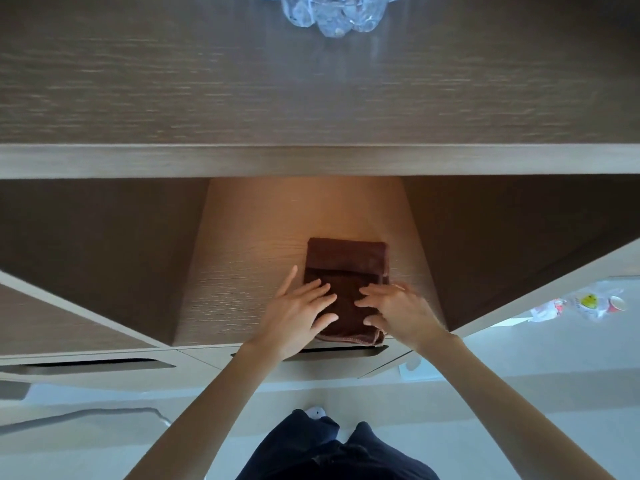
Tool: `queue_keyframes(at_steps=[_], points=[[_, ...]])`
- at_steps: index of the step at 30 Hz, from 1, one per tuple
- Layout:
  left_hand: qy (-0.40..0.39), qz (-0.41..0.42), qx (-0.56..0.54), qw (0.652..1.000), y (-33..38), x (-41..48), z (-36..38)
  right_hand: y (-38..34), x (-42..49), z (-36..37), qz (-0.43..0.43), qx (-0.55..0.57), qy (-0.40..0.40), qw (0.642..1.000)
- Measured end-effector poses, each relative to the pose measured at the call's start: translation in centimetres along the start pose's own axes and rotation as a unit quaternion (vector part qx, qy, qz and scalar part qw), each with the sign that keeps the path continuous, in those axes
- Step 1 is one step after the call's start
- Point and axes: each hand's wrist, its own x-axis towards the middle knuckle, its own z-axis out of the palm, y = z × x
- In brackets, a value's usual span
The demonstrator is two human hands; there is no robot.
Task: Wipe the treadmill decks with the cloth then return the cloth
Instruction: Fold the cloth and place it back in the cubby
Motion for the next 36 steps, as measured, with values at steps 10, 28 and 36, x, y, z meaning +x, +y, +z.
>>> queue_keyframes(at_steps=[10,28,36], points=[[-0.089,-0.121,-0.078,0.986,-4.5,8.1,-1.2,2.9,6.8,-2.8,0.067,0.053,0.025,0.996],[-0.111,-0.101,-0.027,0.988,-4.4,6.2,3.4,3.1,6.6,-1.3,0.107,0.032,0.021,0.993],[-0.126,-0.04,-0.156,0.979,-2.3,-0.4,-1.0,1.1,-1.1,0.3,0.002,0.054,0.141,0.989]])
